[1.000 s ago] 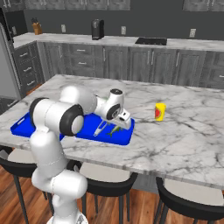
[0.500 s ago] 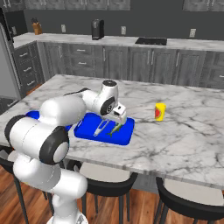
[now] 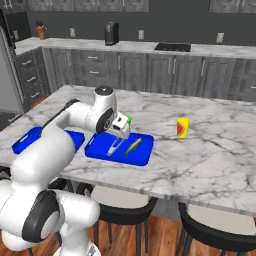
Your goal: Gather the corn and cucumber from the fridge and place them on a tray on the dining counter. Then gather the steak and fish from the fridge and place them on the other tray.
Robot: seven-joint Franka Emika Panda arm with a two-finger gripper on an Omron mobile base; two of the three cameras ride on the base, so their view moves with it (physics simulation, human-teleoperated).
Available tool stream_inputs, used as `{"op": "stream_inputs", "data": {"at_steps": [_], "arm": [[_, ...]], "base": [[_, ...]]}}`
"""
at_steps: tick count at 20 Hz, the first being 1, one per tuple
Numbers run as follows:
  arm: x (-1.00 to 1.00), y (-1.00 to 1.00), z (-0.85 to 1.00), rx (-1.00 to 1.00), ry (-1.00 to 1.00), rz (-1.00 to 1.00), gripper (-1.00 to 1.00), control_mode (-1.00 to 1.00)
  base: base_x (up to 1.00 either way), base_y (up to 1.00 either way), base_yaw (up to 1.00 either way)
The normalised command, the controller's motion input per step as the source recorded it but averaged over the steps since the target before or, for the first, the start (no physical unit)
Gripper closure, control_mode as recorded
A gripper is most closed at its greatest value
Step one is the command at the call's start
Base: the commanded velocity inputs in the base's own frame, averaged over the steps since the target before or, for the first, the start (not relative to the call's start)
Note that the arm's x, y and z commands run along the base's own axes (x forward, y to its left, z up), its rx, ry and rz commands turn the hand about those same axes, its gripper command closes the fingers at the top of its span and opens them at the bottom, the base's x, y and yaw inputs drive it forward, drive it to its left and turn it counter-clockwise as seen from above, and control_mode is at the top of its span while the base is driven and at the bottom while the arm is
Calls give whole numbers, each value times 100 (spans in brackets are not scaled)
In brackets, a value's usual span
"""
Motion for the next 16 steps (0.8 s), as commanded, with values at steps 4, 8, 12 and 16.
{"op": "stream_inputs", "data": {"at_steps": [4, 8, 12, 16], "arm": [[-79, 39, 43, -2, -10, 3, -100, -100], [-94, 31, 35, -4, -17, 0, -100, -100], [-88, 15, 18, -3, -22, 0, -100, -100], [-81, 9, 0, 0, -19, 0, -100, -100]], "base": [[0, 0, 0], [0, 0, 0], [0, 0, 0], [0, 0, 0]]}}
